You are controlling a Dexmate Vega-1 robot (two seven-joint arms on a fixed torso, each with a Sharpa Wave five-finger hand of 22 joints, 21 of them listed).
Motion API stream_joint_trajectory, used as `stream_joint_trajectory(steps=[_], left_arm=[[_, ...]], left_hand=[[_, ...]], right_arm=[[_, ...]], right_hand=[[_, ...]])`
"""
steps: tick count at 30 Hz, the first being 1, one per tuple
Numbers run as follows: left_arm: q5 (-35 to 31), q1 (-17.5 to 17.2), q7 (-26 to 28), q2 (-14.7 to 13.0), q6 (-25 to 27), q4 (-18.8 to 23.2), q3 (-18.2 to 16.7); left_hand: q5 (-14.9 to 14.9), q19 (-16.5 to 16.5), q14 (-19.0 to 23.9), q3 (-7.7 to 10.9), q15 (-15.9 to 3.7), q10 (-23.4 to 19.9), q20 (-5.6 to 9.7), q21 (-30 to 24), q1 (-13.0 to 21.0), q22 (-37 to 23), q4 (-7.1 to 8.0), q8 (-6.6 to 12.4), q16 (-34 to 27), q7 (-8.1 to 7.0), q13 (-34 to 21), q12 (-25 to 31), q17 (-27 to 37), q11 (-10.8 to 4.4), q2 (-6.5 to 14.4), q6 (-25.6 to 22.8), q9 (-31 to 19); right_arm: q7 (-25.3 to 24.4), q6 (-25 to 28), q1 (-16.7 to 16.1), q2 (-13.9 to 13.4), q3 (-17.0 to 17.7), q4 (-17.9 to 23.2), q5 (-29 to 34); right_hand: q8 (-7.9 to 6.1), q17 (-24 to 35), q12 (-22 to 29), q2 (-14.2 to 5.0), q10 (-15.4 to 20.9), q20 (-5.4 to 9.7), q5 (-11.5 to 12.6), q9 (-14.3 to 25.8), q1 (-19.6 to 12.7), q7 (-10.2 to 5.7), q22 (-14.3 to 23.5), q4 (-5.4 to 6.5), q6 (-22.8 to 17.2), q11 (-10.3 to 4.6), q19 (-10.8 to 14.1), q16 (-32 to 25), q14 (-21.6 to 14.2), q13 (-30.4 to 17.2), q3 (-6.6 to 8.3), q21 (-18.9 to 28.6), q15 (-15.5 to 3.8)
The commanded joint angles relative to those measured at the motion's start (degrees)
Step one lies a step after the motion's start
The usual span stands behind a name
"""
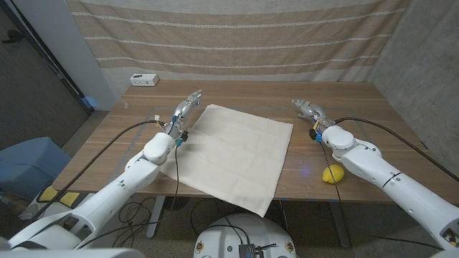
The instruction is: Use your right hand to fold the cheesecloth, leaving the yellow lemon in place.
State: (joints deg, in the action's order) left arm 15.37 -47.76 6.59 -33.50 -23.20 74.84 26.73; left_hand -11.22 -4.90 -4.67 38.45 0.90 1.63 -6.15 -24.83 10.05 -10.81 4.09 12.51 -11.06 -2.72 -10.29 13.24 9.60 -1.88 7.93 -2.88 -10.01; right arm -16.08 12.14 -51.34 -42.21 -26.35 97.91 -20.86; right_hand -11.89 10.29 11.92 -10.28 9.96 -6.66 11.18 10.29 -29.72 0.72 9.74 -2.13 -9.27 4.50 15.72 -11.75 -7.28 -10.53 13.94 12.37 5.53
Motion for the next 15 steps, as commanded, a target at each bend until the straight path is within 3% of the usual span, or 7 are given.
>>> stream_joint_trajectory(steps=[1, 6, 10, 15], left_arm=[[-3.1, -0.1, -1.1, -2.6, 1.2, 0.8, 1.3], [-4.4, 0.1, -1.8, -3.7, 1.3, 1.2, 1.8], [-5.9, 0.4, -2.3, -4.6, 1.5, 1.6, 2.3], [-8.5, 0.9, -3.4, -6.1, 2.1, 2.7, 3.4]], left_hand=[[0.1, 0.5, 0.5, 0.61, -0.06, -0.9, -0.46, -0.4, 0.9, -0.3, -0.18, 0.27, 0.1, 0.11, -0.1, 0.5, -0.1, -0.11, 2.6, -1.3, -0.2], [0.4, 1.0, 1.6, 1.00, 0.28, -2.4, -1.24, -0.6, 1.6, -0.3, -0.70, 0.48, 0.0, 0.30, -0.1, 0.8, -0.1, 0.05, 2.2, -3.3, -0.3], [0.6, 1.5, 2.8, 1.83, 0.58, -6.4, -1.76, -0.6, 2.3, -0.4, -0.50, 0.95, 0.1, 0.46, -0.2, 1.6, 0.1, 0.10, 2.7, -7.0, -0.4], [0.6, 1.8, 3.2, 2.30, 0.45, -7.0, -1.87, -0.7, 2.7, -0.4, -0.36, 1.08, 0.0, 0.66, -0.2, 1.6, 0.1, 0.05, 3.2, -8.2, -0.4]], right_arm=[[-6.3, 13.2, -0.3, -1.7, -2.7, 7.6, 7.3], [-8.2, 17.6, -0.5, -1.8, -4.0, 10.1, 10.2], [-10.4, 21.7, -0.7, -1.5, -5.2, 12.1, 12.8], [-12.1, 27.6, -0.8, -1.6, -7.3, 14.6, 16.5]], right_hand=[[-0.68, 0.3, 0.4, -0.01, 1.4, 0.24, -0.2, 0.2, -0.9, 0.22, 0.3, -0.14, -1.8, -0.29, 1.2, -0.5, -1.2, -0.3, 0.99, 0.3, -0.44], [-1.10, 0.3, 1.1, 1.18, 4.4, 0.38, -0.5, 0.3, -1.1, 0.28, 0.3, -0.74, -4.5, -0.01, 2.5, -1.1, -3.8, -0.3, 1.34, 0.5, -1.58], [-1.22, 0.4, 1.4, 2.10, 6.4, 0.68, -0.8, 0.3, -1.2, 0.30, 0.3, -1.38, -6.2, -0.19, 3.0, -1.5, -5.9, -0.4, 1.21, 0.4, -2.71], [-1.32, 0.5, 1.3, 3.34, 6.9, 0.65, -1.0, 0.3, -0.9, 0.13, 0.4, -1.72, -7.3, -0.66, 3.0, -1.4, -6.1, -0.5, 0.59, 0.2, -3.17]])
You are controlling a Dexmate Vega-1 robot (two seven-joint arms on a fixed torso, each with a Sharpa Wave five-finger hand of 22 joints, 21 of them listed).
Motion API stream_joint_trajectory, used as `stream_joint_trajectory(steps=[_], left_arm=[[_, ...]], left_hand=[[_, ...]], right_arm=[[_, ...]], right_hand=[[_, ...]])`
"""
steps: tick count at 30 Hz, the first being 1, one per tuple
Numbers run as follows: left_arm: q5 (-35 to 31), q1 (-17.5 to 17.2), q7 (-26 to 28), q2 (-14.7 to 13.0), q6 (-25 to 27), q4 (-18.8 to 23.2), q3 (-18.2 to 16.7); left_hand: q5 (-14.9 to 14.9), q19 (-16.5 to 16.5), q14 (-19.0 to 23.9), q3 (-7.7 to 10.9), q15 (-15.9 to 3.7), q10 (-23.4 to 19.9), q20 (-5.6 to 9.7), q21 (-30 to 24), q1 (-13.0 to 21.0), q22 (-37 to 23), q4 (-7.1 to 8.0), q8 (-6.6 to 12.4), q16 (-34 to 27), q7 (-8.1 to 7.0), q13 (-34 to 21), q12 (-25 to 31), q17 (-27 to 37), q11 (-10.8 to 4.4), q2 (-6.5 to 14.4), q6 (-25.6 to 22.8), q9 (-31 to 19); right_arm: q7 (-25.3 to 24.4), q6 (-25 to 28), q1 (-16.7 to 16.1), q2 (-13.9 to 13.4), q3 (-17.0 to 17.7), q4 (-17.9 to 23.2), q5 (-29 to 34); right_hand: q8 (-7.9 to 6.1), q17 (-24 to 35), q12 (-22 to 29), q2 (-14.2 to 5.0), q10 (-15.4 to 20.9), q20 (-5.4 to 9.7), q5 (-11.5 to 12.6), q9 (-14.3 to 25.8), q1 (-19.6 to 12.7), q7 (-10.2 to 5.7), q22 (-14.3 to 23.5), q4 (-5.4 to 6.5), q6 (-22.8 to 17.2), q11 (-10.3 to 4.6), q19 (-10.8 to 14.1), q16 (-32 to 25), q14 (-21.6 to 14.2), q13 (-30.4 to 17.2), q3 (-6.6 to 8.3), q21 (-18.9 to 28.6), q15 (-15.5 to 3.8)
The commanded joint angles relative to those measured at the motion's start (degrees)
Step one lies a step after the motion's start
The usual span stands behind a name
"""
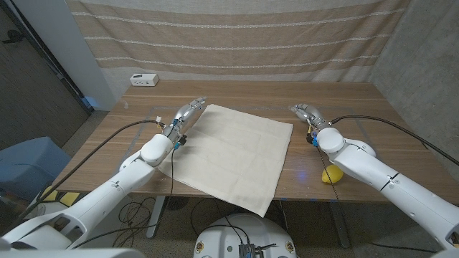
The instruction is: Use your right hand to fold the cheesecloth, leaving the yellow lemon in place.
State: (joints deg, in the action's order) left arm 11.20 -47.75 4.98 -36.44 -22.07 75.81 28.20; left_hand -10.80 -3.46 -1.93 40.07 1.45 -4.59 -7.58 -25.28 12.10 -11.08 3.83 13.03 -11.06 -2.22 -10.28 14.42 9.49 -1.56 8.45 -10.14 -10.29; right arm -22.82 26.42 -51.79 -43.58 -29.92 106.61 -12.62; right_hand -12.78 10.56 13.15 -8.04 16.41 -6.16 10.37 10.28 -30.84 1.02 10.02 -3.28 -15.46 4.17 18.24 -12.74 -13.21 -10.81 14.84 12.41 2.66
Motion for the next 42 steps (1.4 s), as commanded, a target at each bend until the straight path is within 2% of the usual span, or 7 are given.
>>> stream_joint_trajectory(steps=[1, 10, 16, 24, 29, 33, 42], left_arm=[[-4.4, 0.9, -1.7, -3.1, 1.0, 1.8, 2.0], [-7.9, 1.1, -2.6, -4.9, 1.6, 4.0, 3.1], [-8.6, 0.9, -3.1, -5.5, 1.9, 4.8, 3.2], [-10.7, 0.2, -1.9, -6.3, 1.9, 6.0, 3.1], [-11.7, -0.1, -1.3, -6.7, 1.8, 6.5, 3.0], [-12.5, -0.4, -0.9, -7.1, 2.3, 7.0, 2.9], [-14.3, -1.1, -1.0, -8.4, 5.3, 9.5, 3.0]], left_hand=[[0.2, 0.4, 0.5, 0.76, -0.16, -1.1, -0.45, -0.3, 0.8, -0.1, -0.09, 0.57, 0.0, 0.13, -0.2, 0.4, 0.2, -0.29, 2.7, -1.3, -0.1], [0.4, 0.7, 1.6, 1.06, -0.80, -4.4, -0.32, -0.3, 1.7, -0.2, -0.04, 0.65, -0.1, 0.54, -0.2, 1.0, 0.2, -0.70, 2.5, -4.0, -0.2], [0.6, 1.6, 3.4, 1.15, -0.88, -8.7, -0.53, -0.6, 2.2, -0.2, 0.08, 0.78, -0.3, 1.23, -0.3, 1.8, 0.2, -0.32, 2.1, -6.9, -0.2], [0.8, 3.2, 7.0, 1.12, -2.79, -14.5, -0.56, -1.0, 2.9, -0.1, -1.01, 1.64, -0.1, 1.68, -0.3, 2.3, -0.1, -0.50, 0.7, -14.8, -0.2], [0.8, 4.1, 9.9, 0.97, -2.52, -18.2, -1.16, -1.1, 2.7, 0.0, -1.53, 1.88, -0.3, 2.53, -0.4, 2.6, 0.0, -0.58, 0.3, -19.1, -0.1], [0.7, 4.7, 11.7, 1.34, -3.00, -20.7, -1.56, -1.1, 2.6, 0.0, -1.76, 2.30, -0.1, 2.92, -0.4, 2.5, 0.0, -0.72, 0.6, -23.5, -0.1], [0.7, 5.3, 13.6, 1.50, -4.05, -23.3, -1.50, -1.2, 2.1, 0.0, -1.52, 2.09, -0.2, 3.64, -0.4, 2.5, 0.0, -1.24, 0.4, -26.4, -0.1]], right_arm=[[-5.3, 13.6, -0.4, -0.2, -3.7, 6.0, 8.4], [-5.1, 23.3, 0.8, -0.3, -8.1, 9.1, 13.4], [-5.0, 27.3, 2.3, 0.3, -11.7, 9.1, 17.2], [-6.2, 28.6, 3.3, 1.5, -14.9, 7.5, 21.9], [-7.3, 28.6, 4.1, 2.6, -17.1, 5.7, 25.4], [-7.9, 28.6, 4.9, 3.7, -18.9, 3.8, 28.4], [-5.8, 30.8, 6.8, 5.6, -21.4, 1.3, 32.3]], right_hand=[[-0.41, 0.3, 0.1, 1.22, 0.4, 0.16, -0.2, 0.3, 0.3, -0.19, 0.1, -0.60, -1.2, -0.40, 0.3, -0.3, 0.0, -0.3, -0.38, 0.0, -0.30], [-0.11, 0.4, -1.2, 3.14, -1.5, 0.04, 0.2, 0.4, 0.3, -0.73, 0.1, -1.65, -2.4, -0.76, -1.8, 1.3, 3.5, -0.4, -1.40, -1.0, -0.59], [-0.47, 0.3, -1.4, 3.89, -1.7, 0.80, 0.7, 0.5, -0.9, -1.01, 0.1, -2.82, -4.5, -0.94, -2.5, 1.5, 4.1, -0.5, -1.44, -1.3, -2.09], [-1.11, 0.3, -1.5, 4.60, -1.8, 0.94, 1.8, 0.6, -3.9, -1.65, 0.1, -4.94, -7.7, -1.96, -3.2, 1.9, 5.9, -0.5, -0.90, -1.4, -2.67], [-1.79, 0.2, -1.1, 5.22, -0.3, 1.08, 2.7, 0.6, -6.4, -1.90, 0.1, -6.10, -10.6, -2.33, -2.4, 1.5, 5.2, -0.6, -0.51, -1.0, -3.32], [-2.00, 0.2, -1.1, 5.68, 0.0, 1.25, 3.1, 0.6, -7.8, -2.80, 0.0, -6.55, -11.6, -2.70, -2.2, 1.5, 5.2, -0.6, -0.36, -1.0, -3.73], [-1.91, 0.2, -1.1, 5.89, 0.5, 1.66, 4.0, 0.7, -10.4, -3.26, 0.1, -6.91, -12.2, -3.31, -1.5, 1.2, 4.5, -0.6, 0.14, -0.8, -4.33]])
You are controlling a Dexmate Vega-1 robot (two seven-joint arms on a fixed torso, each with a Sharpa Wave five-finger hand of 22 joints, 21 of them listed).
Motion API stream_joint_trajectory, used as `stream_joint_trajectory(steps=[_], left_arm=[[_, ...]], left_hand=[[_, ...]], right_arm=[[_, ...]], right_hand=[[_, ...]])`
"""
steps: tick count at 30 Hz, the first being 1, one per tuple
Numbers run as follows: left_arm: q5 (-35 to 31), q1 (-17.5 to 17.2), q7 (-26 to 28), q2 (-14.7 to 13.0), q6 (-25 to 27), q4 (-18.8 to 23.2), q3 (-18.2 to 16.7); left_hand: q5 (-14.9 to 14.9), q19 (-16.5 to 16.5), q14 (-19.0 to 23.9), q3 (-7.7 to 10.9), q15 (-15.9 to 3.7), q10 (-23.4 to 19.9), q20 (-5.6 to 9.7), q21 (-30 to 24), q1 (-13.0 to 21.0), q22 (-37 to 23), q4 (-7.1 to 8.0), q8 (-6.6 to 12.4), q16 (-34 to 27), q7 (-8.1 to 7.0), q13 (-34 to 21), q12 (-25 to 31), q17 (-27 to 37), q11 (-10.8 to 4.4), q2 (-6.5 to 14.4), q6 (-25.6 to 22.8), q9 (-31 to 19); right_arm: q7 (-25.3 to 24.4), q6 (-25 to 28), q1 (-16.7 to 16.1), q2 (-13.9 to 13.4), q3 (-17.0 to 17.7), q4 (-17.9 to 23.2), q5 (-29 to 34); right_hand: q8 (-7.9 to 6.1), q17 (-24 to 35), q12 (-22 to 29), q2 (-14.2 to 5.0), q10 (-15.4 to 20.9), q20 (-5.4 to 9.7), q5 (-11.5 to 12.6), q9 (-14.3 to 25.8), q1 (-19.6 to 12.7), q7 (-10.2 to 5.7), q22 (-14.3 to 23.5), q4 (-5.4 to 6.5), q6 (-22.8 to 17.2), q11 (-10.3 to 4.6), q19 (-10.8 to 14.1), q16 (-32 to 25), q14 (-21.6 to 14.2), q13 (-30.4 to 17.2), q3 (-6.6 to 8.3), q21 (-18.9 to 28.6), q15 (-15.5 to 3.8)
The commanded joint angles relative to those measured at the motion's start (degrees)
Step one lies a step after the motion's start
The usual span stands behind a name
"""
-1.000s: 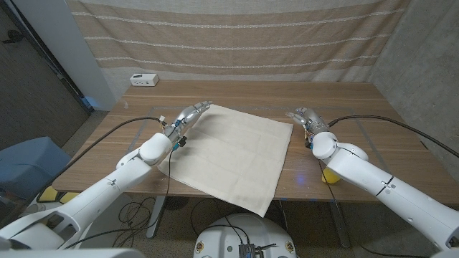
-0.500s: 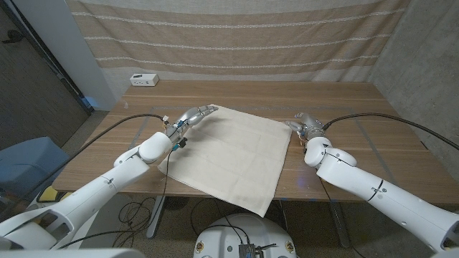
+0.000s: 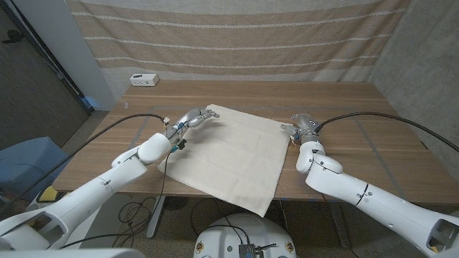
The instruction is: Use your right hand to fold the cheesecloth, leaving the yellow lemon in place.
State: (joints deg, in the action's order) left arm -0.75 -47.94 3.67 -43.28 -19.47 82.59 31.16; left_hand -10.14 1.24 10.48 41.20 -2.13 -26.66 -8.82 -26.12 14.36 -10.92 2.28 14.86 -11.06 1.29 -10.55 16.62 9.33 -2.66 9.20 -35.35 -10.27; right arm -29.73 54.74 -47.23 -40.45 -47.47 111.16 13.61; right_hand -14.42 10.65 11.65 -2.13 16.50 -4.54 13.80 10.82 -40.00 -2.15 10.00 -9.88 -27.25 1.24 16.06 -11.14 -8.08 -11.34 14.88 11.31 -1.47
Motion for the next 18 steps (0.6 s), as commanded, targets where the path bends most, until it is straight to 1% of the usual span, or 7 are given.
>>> stream_joint_trajectory(steps=[1, 3, 5, 6, 11, 16, 18], left_arm=[[-2.4, -1.0, 0.3, -1.6, 3.0, 3.0, 0.1], [-2.3, -1.1, 0.1, -1.7, 3.6, 3.4, 0.1], [-2.6, -1.1, 0.0, -1.9, 4.4, 3.8, 0.2], [-2.6, -1.1, -0.1, -2.0, 4.7, 4.0, 0.2], [-2.6, -1.3, -0.7, -2.4, 6.5, 4.9, 0.3], [-2.6, -1.3, -0.9, -2.6, 7.2, 5.3, 0.4], [-2.5, -1.2, -1.0, -2.6, 7.1, 5.2, 0.5]], left_hand=[[0.0, 0.6, 1.3, 0.36, -0.45, -1.3, -0.30, -0.3, -0.2, -0.2, 0.07, 0.24, -0.2, 0.21, -0.1, 0.3, 0.2, -0.08, -0.4, -1.2, -0.1], [0.0, 0.7, 1.7, 0.35, -0.65, -1.9, -0.32, -0.3, -0.4, -0.2, 0.24, 0.23, -0.2, 0.28, -0.1, 0.3, 0.2, -0.35, -0.4, -2.0, -0.1], [0.0, 0.9, 2.0, 0.35, -0.68, -2.3, -0.36, -0.4, -0.5, -0.2, 0.32, 0.13, -0.2, 0.39, -0.1, 0.3, 0.2, -0.33, -0.4, -2.2, -0.1], [0.0, 1.0, 2.2, 0.36, -0.81, -2.6, -0.32, -0.4, -0.6, -0.2, 0.39, 0.03, -0.2, 0.53, -0.1, 0.3, 0.2, 0.13, -0.5, -2.4, -0.1], [0.0, 1.3, 3.1, 0.33, -1.13, -3.6, -0.26, -0.4, -1.0, -0.2, 0.57, -0.06, -0.2, 0.91, -0.2, 0.3, 0.2, -0.07, -0.6, -3.3, -0.1], [0.0, 1.8, 4.0, 0.33, -1.35, -4.7, -0.38, -0.5, -1.3, -0.2, 0.76, -0.16, -0.3, 1.17, -0.2, 0.3, 0.2, -0.10, -0.7, -4.2, -0.1], [0.0, 1.9, 4.2, 0.33, -1.41, -4.8, -0.39, -0.5, -1.3, -0.2, 0.80, -0.16, -0.2, 1.32, -0.2, 0.3, 0.2, -0.17, -0.7, -4.5, -0.1]], right_arm=[[1.6, 3.0, 2.6, 2.6, -4.1, -3.4, 6.3], [2.5, 4.4, 3.3, 3.1, -4.9, -4.0, 7.0], [3.3, 5.9, 4.0, 3.7, -5.4, -4.6, 7.3], [3.8, 6.8, 4.5, 4.0, -5.7, -4.9, 7.5], [5.2, 9.9, 6.0, 5.1, -7.0, -6.4, 7.8], [5.7, 12.8, 7.3, 6.1, -8.3, -8.3, 8.0], [6.4, 13.4, 7.9, 6.2, -8.8, -8.7, 7.6]], right_hand=[[-0.25, 0.1, 0.4, -0.05, 0.4, 0.04, 0.6, 0.1, -1.3, -0.09, 0.1, -0.29, -0.5, -0.41, 0.7, -0.4, -0.6, -0.1, 0.12, 0.3, -0.20], [-0.17, 0.1, 0.3, -0.09, 0.4, -0.07, 0.6, 0.1, -1.4, -0.09, 0.1, -0.18, -0.4, -0.34, 0.7, -0.4, -0.5, -0.1, 0.11, 0.3, -0.12], [0.08, 0.2, 0.2, -0.12, 0.2, -0.12, 0.7, 0.1, -1.3, -0.29, 0.1, 0.15, 0.0, -0.38, 0.5, -0.4, -0.3, -0.1, -0.02, 0.2, -0.14], [0.36, 0.3, 0.1, -0.07, 0.0, -0.22, 0.7, 0.2, -1.1, -0.48, 0.1, 0.44, 0.5, -0.22, 0.4, -0.3, 0.0, -0.1, -0.20, 0.2, -0.04], [0.68, 0.5, -0.2, -0.06, -0.6, -0.52, 0.7, 0.2, -0.5, -0.33, 0.1, 1.09, 0.8, -0.21, 0.0, -0.2, 0.6, -0.1, -0.61, 0.0, 0.19], [0.60, 0.6, -0.1, -0.09, -0.3, -0.56, 0.7, 0.2, -0.1, -0.21, 0.1, 1.43, 0.3, -0.36, 0.2, -0.4, 0.5, -0.1, -0.86, 0.1, 0.14], [0.25, 0.6, -0.1, -0.35, -0.3, -0.45, 0.9, 0.2, -0.4, -0.42, 0.1, 1.45, -0.9, -0.43, 0.4, -0.4, 0.5, -0.2, -0.81, 0.2, 0.09]])
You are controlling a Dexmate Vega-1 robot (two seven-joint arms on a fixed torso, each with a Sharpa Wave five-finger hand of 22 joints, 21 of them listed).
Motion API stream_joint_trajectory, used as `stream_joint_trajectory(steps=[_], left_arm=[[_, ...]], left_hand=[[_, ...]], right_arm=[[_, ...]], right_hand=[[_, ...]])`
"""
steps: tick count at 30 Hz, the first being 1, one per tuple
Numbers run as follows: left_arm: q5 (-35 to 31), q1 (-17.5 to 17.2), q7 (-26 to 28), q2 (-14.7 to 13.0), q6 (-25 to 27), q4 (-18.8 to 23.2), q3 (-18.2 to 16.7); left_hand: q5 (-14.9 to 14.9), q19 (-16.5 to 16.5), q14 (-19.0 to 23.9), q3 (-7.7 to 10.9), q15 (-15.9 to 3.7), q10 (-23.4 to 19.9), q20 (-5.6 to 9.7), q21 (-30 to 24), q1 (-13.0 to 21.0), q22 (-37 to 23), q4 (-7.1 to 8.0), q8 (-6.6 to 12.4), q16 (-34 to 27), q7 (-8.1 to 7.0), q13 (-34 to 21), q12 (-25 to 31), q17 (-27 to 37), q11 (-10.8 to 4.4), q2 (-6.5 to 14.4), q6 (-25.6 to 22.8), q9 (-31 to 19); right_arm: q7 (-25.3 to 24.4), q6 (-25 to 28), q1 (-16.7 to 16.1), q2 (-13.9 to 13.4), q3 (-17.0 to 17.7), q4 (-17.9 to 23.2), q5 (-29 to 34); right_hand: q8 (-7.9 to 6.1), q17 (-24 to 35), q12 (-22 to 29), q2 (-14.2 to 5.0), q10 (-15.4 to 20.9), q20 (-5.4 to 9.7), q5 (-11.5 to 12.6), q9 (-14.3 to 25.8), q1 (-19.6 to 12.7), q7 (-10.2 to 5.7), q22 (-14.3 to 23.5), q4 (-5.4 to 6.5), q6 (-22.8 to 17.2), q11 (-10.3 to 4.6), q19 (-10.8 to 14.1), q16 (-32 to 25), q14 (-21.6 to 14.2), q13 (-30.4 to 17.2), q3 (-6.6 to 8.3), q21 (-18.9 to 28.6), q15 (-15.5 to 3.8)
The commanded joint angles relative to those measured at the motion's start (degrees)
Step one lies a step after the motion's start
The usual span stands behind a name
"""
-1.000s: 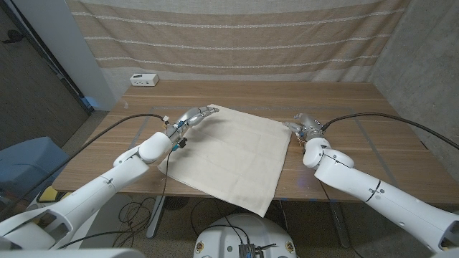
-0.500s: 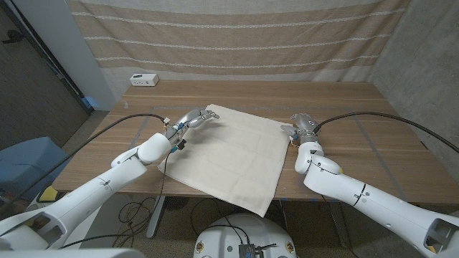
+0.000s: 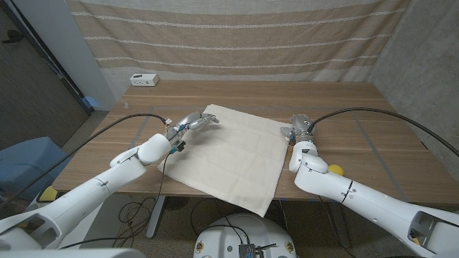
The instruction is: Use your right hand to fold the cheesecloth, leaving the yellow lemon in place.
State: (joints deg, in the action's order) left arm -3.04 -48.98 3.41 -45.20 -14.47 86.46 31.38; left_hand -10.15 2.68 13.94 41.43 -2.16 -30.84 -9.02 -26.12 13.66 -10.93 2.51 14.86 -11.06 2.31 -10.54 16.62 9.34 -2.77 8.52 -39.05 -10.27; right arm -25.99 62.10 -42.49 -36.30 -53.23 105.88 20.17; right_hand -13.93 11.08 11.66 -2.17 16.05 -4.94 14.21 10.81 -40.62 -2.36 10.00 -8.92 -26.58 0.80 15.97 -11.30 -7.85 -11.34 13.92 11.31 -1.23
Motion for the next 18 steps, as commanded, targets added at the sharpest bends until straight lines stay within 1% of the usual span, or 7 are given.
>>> stream_joint_trajectory(steps=[1, 5, 10, 11, 15, 16, 18], left_arm=[[-0.2, -0.1, -0.8, -0.7, 2.2, 1.3, 0.3], [0.0, 0.2, -1.1, -0.5, 1.8, 0.8, 0.5], [0.5, 0.7, -1.6, 0.1, 0.6, -0.2, 0.8], [0.4, 0.8, -1.6, 0.1, 0.7, -0.2, 0.9], [0.5, 1.2, -2.2, 0.3, 1.0, -0.4, 1.3], [0.5, 1.3, -2.4, 0.4, 1.2, -0.4, 1.4], [0.6, 1.5, -2.8, 0.5, 1.5, -0.6, 1.6]], left_hand=[[0.0, 0.5, 0.8, 0.10, -1.44, -0.6, -0.19, -0.5, -0.7, -0.2, 0.58, -0.20, -0.2, 0.33, -0.2, 0.2, 0.1, 0.15, -0.1, -0.9, -0.1], [-0.1, 0.6, 1.0, 0.11, -1.55, -0.9, -0.18, -0.5, -0.9, -0.2, 0.69, -0.40, -0.1, 0.46, -0.2, 0.1, 0.1, 0.19, -0.1, -1.0, -0.1], [-0.1, 0.5, 0.3, 0.21, -1.68, 0.8, -0.28, -0.4, -1.4, -0.2, 1.13, -1.88, 0.5, 0.08, -0.2, -1.2, 0.2, 0.11, 0.0, 0.9, -0.2], [-0.1, 0.4, 0.2, 0.22, -1.59, 0.9, -0.29, -0.3, -1.4, -0.2, 1.17, -2.02, 0.6, 0.07, -0.2, -1.3, 0.2, 0.05, 0.0, 1.1, -0.2], [-0.1, 0.3, -0.1, 0.20, -1.62, 1.1, -0.21, -0.2, -1.6, -0.2, 1.31, -2.24, 0.7, 0.16, -0.2, -1.6, 0.2, 0.07, -0.1, 1.2, -0.2], [-0.1, 0.3, -0.1, 0.18, -1.54, 1.1, -0.24, -0.2, -1.7, -0.2, 1.36, -2.35, 0.7, 0.17, -0.2, -1.6, 0.2, 0.12, -0.1, 1.4, -0.2], [-0.1, 0.2, -0.2, 0.15, -1.58, 1.1, -0.16, -0.2, -1.8, -0.2, 1.44, -2.43, 0.8, 0.12, -0.2, -1.7, 0.2, 0.13, -0.1, 1.5, -0.2]], right_arm=[[2.8, 6.4, 3.4, 2.1, -3.3, -3.6, 1.0], [3.0, 6.4, 3.9, 1.9, -4.1, -4.1, 0.5], [2.7, 5.8, 4.1, 1.7, -4.3, -4.3, 0.0], [2.4, 5.5, 4.0, 1.7, -4.3, -4.4, 0.0], [0.3, 2.6, 2.9, 1.3, -3.9, -4.5, 0.5], [-0.2, 1.9, 2.7, 1.2, -3.8, -4.6, 0.7], [-1.6, -0.3, 1.8, 1.0, -3.2, -4.8, 0.9]], right_hand=[[-0.33, 0.1, -0.1, -0.35, 0.2, -0.04, 0.5, 0.2, 0.2, -0.18, 0.1, 0.48, -1.9, -0.02, 0.5, -0.2, 0.3, -0.2, 0.15, 0.2, -0.15], [-0.53, 0.1, -0.1, -0.69, 0.2, 0.16, 0.6, 0.2, -0.4, -0.30, 0.1, 0.36, -2.8, 0.05, 0.6, -0.2, 0.5, -0.2, 0.33, 0.2, -0.10], [-1.57, 0.0, 0.4, -1.20, 1.9, 0.44, 1.0, 0.2, -2.4, 0.47, 0.1, -0.07, -7.2, -0.45, 1.0, -0.3, 0.3, -0.1, 0.68, 0.3, -0.40], [-1.78, -0.1, 0.5, -1.26, 2.3, 0.51, 1.1, 0.2, -2.9, 0.28, 0.1, -0.24, -8.1, -0.38, 1.1, -0.4, 0.2, -0.1, 0.79, 0.3, -0.48], [-3.07, -0.2, 1.0, -2.30, 5.2, 0.96, 1.7, 0.1, -6.9, -0.90, 0.1, -0.85, -14.2, -1.67, 2.0, -0.8, -1.2, -0.1, 1.84, 0.4, -1.50], [-3.70, -0.3, 1.1, -2.39, 6.3, 1.22, 1.8, 0.2, -8.9, -1.33, 0.1, -1.14, -16.9, -2.45, 2.5, -0.9, -1.9, 0.0, 2.31, 0.5, -1.92], [-4.87, -0.3, 1.3, -2.63, 8.6, 1.63, 1.8, 0.2, -11.0, -1.79, 0.1, -0.90, -21.3, -3.96, 3.4, -1.2, -2.8, 0.0, 2.55, 0.6, -2.76]])
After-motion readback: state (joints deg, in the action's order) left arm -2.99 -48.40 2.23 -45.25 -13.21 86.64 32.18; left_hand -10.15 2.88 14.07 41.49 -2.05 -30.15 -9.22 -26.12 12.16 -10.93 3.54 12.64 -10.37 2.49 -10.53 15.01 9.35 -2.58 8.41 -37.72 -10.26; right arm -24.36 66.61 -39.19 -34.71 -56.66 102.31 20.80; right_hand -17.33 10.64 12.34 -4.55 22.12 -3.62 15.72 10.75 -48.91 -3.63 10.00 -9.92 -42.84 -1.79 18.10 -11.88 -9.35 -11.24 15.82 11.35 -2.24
